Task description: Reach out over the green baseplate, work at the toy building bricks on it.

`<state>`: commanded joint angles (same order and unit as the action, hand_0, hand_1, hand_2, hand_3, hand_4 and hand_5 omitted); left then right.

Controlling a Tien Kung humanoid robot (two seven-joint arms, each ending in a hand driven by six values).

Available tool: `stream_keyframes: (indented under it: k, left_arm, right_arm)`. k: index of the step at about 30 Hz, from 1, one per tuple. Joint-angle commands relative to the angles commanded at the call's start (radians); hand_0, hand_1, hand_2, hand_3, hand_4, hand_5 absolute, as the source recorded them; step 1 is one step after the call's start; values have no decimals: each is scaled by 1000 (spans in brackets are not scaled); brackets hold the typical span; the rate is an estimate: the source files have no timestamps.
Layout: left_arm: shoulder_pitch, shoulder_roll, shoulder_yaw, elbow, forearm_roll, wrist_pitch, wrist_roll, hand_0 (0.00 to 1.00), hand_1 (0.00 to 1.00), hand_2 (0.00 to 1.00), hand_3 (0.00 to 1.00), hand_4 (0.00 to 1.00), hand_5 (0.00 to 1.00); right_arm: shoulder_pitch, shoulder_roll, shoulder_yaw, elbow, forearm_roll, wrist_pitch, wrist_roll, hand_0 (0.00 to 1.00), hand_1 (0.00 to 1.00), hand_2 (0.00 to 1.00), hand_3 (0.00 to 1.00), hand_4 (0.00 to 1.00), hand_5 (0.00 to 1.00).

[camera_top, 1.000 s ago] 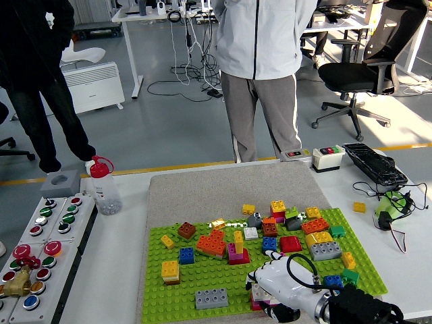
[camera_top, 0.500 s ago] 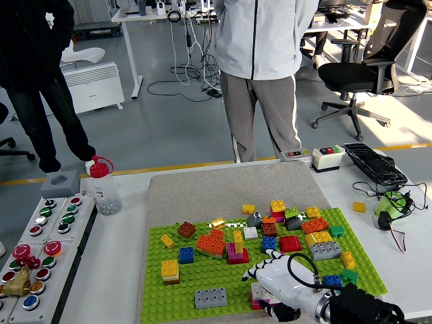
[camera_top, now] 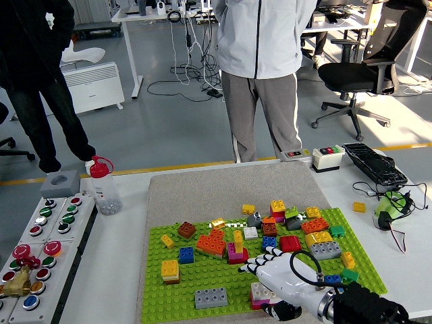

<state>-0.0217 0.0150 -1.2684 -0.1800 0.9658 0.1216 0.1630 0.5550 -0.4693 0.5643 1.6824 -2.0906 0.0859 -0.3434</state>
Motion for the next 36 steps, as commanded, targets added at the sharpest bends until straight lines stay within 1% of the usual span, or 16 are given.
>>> stream_keyframes:
  k: [4, 5, 10, 11, 16, 17, 19, 21, 22, 23, 28, 29, 34, 35, 36]
  left_arm:
    - [-1, 0, -1, 0, 0, 0, 0, 730, 784, 814, 671, 480, 998]
    - [-1, 0, -2, 0, 0, 0, 0, 731, 785, 814, 671, 480, 998]
    - [-3, 0, -3, 0, 1, 0, 0, 731, 785, 814, 671, 480, 998]
    - [-3, 0, -3, 0, 1, 0, 0, 732, 785, 814, 672, 481, 998]
    - [-4, 0, -4, 0, 2, 0, 0, 732, 785, 814, 672, 481, 998]
    - [-4, 0, -5, 0, 2, 0, 0, 732, 785, 813, 671, 481, 998]
    - [-4, 0, -5, 0, 2, 0, 0, 732, 785, 813, 671, 481, 998]
    - [-4, 0, -5, 0, 1, 0, 0, 732, 785, 813, 671, 481, 998]
    - [-4, 0, -5, 0, 2, 0, 0, 732, 785, 813, 671, 481, 998]
    - [-4, 0, -5, 0, 2, 0, 0, 732, 785, 814, 671, 482, 998]
    - [-4, -1, -6, 0, 2, 0, 1, 732, 785, 814, 671, 482, 998]
    - [-4, -1, -6, 0, 2, 0, 1, 731, 785, 814, 671, 481, 998]
    - [-5, 0, -5, 0, 3, 0, 1, 731, 785, 814, 671, 481, 998]
    - [-5, 0, -5, 0, 2, 0, 1, 730, 785, 814, 671, 481, 998]
    - [-5, 0, -5, 0, 2, 0, 1, 730, 785, 814, 671, 481, 998]
  right_arm:
    - [-12, -10, 39, 39, 10, -6, 8, 998, 927, 943, 903, 724, 134]
    - [-14, -12, 48, 47, 14, -6, 10, 998, 895, 904, 882, 724, 144]
    - [-35, -22, 105, 78, 42, -21, 22, 998, 895, 904, 882, 724, 144]
    - [-38, -24, 112, 81, 46, -23, 25, 962, 771, 747, 735, 612, 185]
    - [-57, -37, 139, 81, 97, -97, 59, 962, 771, 747, 735, 612, 185]
    - [-61, -41, 140, 81, 109, -112, 69, 814, 660, 636, 606, 433, 223]
    - [-68, -46, 140, 82, 127, -131, 88, 814, 660, 636, 606, 433, 223]
    - [-72, -50, 139, 82, 137, -140, 99, 814, 660, 636, 606, 433, 223]
    - [-74, -52, 137, 83, 144, -139, 105, 814, 660, 636, 606, 433, 223]
    - [-77, -54, 135, 84, 152, -138, 112, 725, 621, 608, 569, 357, 296]
    - [-84, -61, 123, 86, 171, -120, 126, 725, 621, 608, 569, 357, 296]
    - [-84, -61, 119, 84, 174, -112, 125, 685, 612, 606, 566, 330, 312]
    - [-79, -59, 100, 73, 174, -87, 111, 685, 612, 606, 566, 330, 312]
    - [-78, -59, 97, 71, 173, -84, 109, 676, 610, 611, 569, 308, 305]
    - [-77, -58, 92, 68, 172, -81, 106, 676, 610, 611, 569, 308, 305]
